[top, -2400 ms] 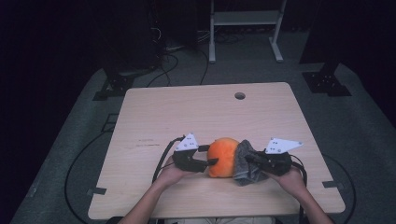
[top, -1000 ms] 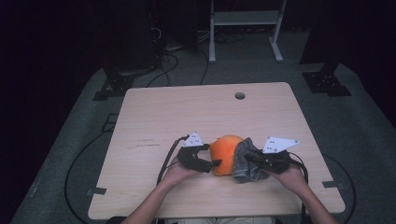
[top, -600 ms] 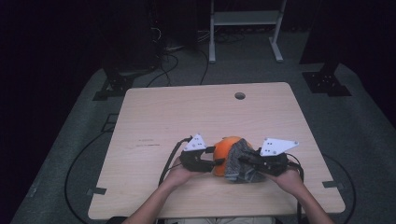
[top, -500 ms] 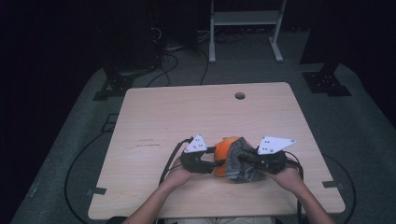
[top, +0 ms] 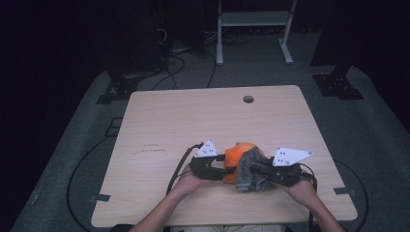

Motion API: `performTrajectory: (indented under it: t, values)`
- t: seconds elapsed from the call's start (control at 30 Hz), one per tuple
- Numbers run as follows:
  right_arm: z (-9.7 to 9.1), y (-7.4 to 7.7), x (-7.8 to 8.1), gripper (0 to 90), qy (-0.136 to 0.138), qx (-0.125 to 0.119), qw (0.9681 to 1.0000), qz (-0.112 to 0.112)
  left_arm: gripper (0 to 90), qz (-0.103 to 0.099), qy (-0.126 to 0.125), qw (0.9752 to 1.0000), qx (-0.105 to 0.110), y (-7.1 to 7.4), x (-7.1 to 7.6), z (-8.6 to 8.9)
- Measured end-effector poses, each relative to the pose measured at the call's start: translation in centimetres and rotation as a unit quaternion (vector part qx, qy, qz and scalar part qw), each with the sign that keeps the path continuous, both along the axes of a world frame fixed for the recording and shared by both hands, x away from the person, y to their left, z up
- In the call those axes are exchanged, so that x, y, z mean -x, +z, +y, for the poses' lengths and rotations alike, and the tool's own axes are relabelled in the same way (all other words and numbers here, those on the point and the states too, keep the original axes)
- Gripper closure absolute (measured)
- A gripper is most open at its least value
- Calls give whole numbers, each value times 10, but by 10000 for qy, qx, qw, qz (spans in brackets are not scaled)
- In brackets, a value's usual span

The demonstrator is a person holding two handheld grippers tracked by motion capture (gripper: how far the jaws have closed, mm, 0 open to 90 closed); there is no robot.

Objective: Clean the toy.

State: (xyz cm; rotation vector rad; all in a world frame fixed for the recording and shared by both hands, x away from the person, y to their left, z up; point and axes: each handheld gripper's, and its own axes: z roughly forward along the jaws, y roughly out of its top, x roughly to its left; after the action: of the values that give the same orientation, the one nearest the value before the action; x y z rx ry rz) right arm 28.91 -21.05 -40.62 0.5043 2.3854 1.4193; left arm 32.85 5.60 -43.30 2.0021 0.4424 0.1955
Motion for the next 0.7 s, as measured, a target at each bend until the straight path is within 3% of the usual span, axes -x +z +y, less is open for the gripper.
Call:
performTrajectory:
  t: [0.07,0.13,0.27,0.37,0.53,0.6,0.7]
  values:
    - [8,5,4,813,111,0,9999,-117,492,-312,-36,9995,-84,7,5,0]
    - [10,5,4,813,98,56,9998,-181,497,-418,-37,9990,-141,12,7,3]
    - [0,-7,-2,813,-48,133,9999,-45,498,-246,23,9997,-79,6,2,7]
    - [-13,-15,-3,813,-190,215,9995,94,489,-250,-5,9996,-107,6,1,9]
    - [-24,-6,-7,812,-251,-166,9995,119,453,-349,-124,9993,-113,6,3,6]
    - [-22,-4,-12,812,-300,-91,9994,156,388,-279,-26,9995,-110,6,2,5]
    - [-18,-10,-15,813,-238,-77,9993,279,196,232,162,9996,-49,2,-6,4]
